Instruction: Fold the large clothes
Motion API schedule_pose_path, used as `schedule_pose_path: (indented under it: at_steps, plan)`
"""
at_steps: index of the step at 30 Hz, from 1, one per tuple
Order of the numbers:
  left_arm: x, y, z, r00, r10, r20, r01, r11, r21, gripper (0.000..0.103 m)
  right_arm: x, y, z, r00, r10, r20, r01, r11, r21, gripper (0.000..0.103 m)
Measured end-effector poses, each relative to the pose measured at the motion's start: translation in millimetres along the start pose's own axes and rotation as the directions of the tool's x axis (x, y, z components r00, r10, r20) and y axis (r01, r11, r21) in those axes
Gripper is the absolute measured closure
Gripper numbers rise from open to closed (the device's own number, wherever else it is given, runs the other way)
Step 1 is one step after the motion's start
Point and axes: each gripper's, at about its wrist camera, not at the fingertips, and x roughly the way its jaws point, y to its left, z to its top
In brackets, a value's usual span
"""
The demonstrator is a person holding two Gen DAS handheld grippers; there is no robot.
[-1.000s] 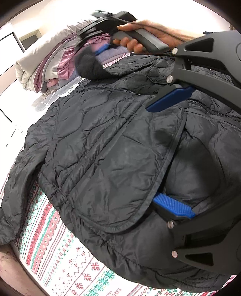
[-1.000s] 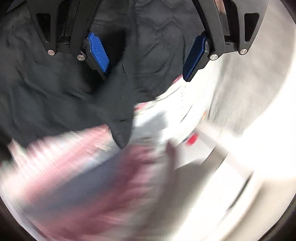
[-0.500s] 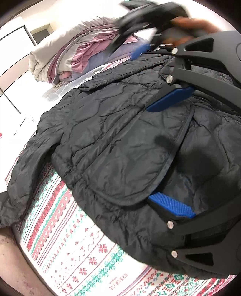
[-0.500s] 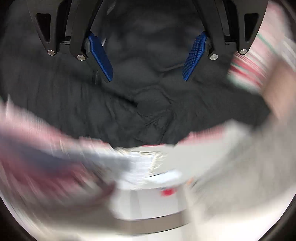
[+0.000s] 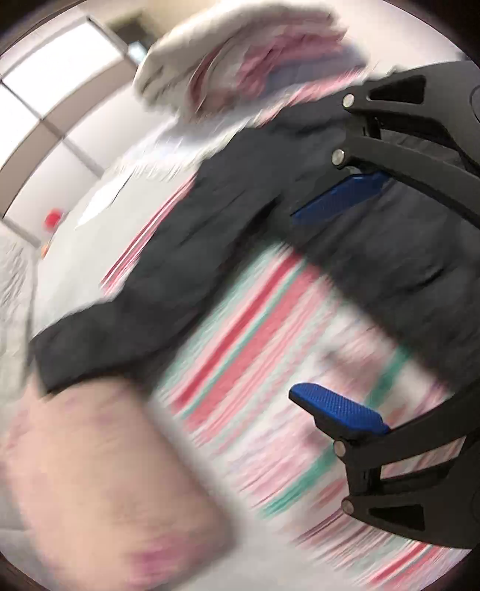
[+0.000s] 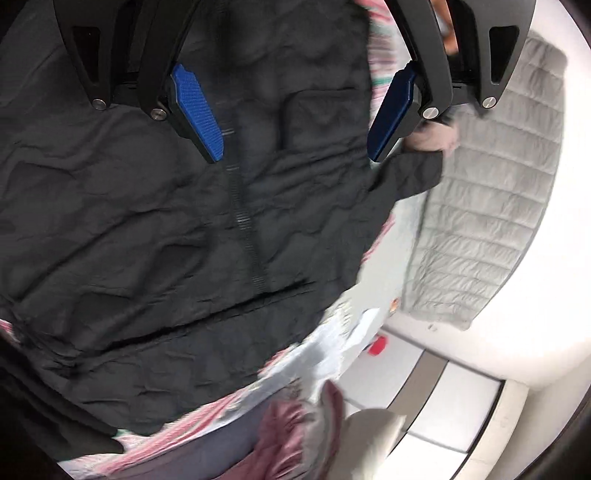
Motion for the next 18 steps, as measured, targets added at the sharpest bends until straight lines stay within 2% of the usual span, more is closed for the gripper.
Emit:
schedule_pose_path:
  at_steps: [1,2,3,5,6,8,10,11,13,14,15,16,17,18]
  plan:
    - [1.4,2.7,16.1,0.998,0.058,0.029,-0.058,0.998,0.001,0.015,2.1,-12.7,-2.9,0.999,-0.038,0.028,0.038,0.999,0.011,0.021]
    - [1.9,6.6,39.7,0.989,0.126,0.080,-0.127,0.992,0.002,0.015,5.9,-25.1,-3.9,0.997,-0.071,0.032,0.070,0.997,0.037,0.021]
    - [1.8,7.7,54.6,0.981,0.163,0.109,-0.164,0.986,0.003,0.015,7.1,-32.0,-3.7,0.996,-0.082,0.028,0.080,0.995,0.064,0.021]
    - [1.6,7.9,83.5,0.960,0.225,0.165,-0.229,0.974,0.003,0.015,8.3,-41.9,1.0,0.999,-0.041,0.029,0.037,0.993,0.114,0.021]
    - [3.7,6.5,97.2,0.951,0.248,0.185,-0.253,0.968,0.001,0.014,6.3,-40.1,2.5,0.999,-0.022,0.041,0.018,0.995,0.099,0.021]
    - [18.1,4.1,121.0,0.940,0.284,0.189,-0.289,0.957,0.000,0.009,2.1,-35.0,1.5,0.997,-0.027,0.068,0.022,0.997,0.074,0.021]
    - [49.8,4.2,141.9,0.927,0.352,0.127,-0.355,0.935,-0.001,0.008,2.5,-34.4,-0.6,0.997,-0.004,0.082,-0.003,0.996,0.087,0.021]
    - [60.8,3.9,147.5,0.916,0.383,0.119,-0.387,0.922,0.009,0.008,5.3,-34.2,-1.0,0.997,0.009,0.076,-0.016,0.995,0.094,0.021]
    - [69.8,-3.4,149.2,0.882,0.446,0.152,-0.457,0.889,0.038,0.010,8.2,-37.2,-2.8,0.998,0.009,0.061,-0.015,0.995,0.103,0.021]
    - [72.3,-9.1,148.2,0.867,0.464,0.184,-0.480,0.875,0.056,0.017,10.9,-38.9,-3.3,0.998,0.004,0.058,-0.011,0.994,0.111,0.021]
    - [73.6,-15.9,146.3,0.859,0.467,0.212,-0.492,0.867,0.081,0.045,12.0,-40.3,-3.1,0.998,0.003,0.055,-0.009,0.993,0.114,0.021]
    - [76.1,-21.9,145.1,0.860,0.465,0.211,-0.494,0.863,0.108,0.063,13.4,-42.0,-2.9,0.999,0.003,0.051,-0.009,0.993,0.120,0.021]
    - [79.6,-25.9,146.7,0.870,0.455,0.191,-0.482,0.867,0.127,0.100,13.6,-44.1,-2.4,0.999,0.008,0.050,-0.015,0.991,0.130,0.021]
    - [79.3,-28.0,146.4,0.897,0.415,0.153,-0.435,0.890,0.139,0.099,11.8,-46.4,-2.0,0.998,0.018,0.053,-0.025,0.990,0.138,0.021]
